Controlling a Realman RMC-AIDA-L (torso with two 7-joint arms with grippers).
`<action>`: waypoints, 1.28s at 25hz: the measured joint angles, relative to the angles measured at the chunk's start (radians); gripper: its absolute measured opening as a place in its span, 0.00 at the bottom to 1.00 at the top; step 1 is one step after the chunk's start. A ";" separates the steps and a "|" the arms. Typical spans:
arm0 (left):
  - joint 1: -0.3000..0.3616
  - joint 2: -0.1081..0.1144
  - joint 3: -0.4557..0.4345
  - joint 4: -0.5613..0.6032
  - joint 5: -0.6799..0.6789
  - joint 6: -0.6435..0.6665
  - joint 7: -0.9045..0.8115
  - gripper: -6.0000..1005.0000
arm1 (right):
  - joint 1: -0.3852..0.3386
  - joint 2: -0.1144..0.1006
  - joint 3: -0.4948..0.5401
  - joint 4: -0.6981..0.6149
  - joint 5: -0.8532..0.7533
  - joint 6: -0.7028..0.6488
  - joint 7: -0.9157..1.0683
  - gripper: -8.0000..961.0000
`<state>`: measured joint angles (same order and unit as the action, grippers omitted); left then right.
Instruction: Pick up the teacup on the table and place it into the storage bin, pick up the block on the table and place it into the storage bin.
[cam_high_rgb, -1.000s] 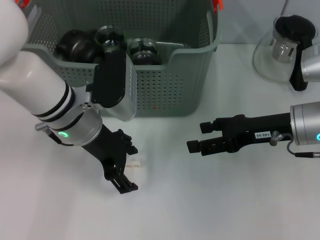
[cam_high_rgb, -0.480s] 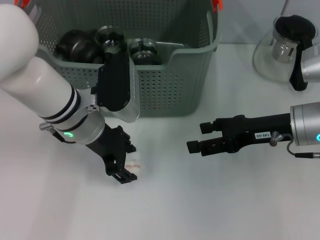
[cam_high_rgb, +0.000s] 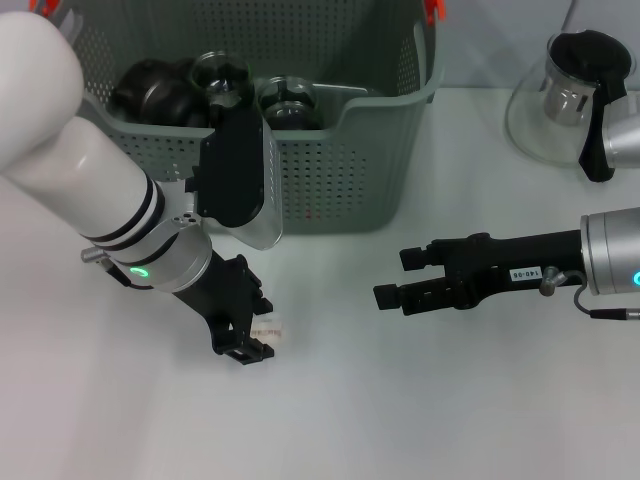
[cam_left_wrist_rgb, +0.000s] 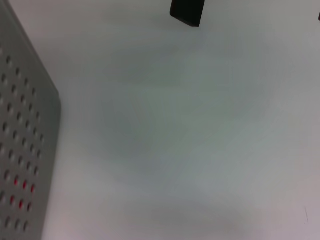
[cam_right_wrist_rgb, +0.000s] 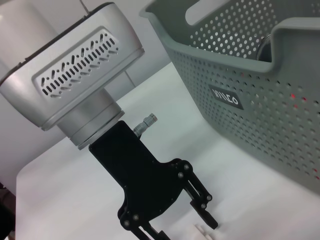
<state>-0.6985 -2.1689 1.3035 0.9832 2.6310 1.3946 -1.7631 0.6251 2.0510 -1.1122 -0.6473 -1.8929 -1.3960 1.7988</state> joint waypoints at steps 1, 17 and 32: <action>0.000 0.000 0.000 0.000 0.000 0.000 -0.002 0.55 | 0.000 0.000 0.000 0.000 0.000 0.000 0.000 0.98; -0.007 -0.002 0.004 -0.012 0.001 -0.002 -0.029 0.42 | 0.001 -0.002 0.000 -0.005 0.000 0.002 -0.001 0.98; -0.013 0.004 -0.013 0.069 0.001 0.103 -0.076 0.16 | 0.003 -0.005 0.000 -0.008 0.000 -0.001 -0.001 0.98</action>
<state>-0.7111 -2.1654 1.2909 1.0523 2.6319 1.4975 -1.8396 0.6284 2.0463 -1.1121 -0.6556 -1.8933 -1.3971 1.7978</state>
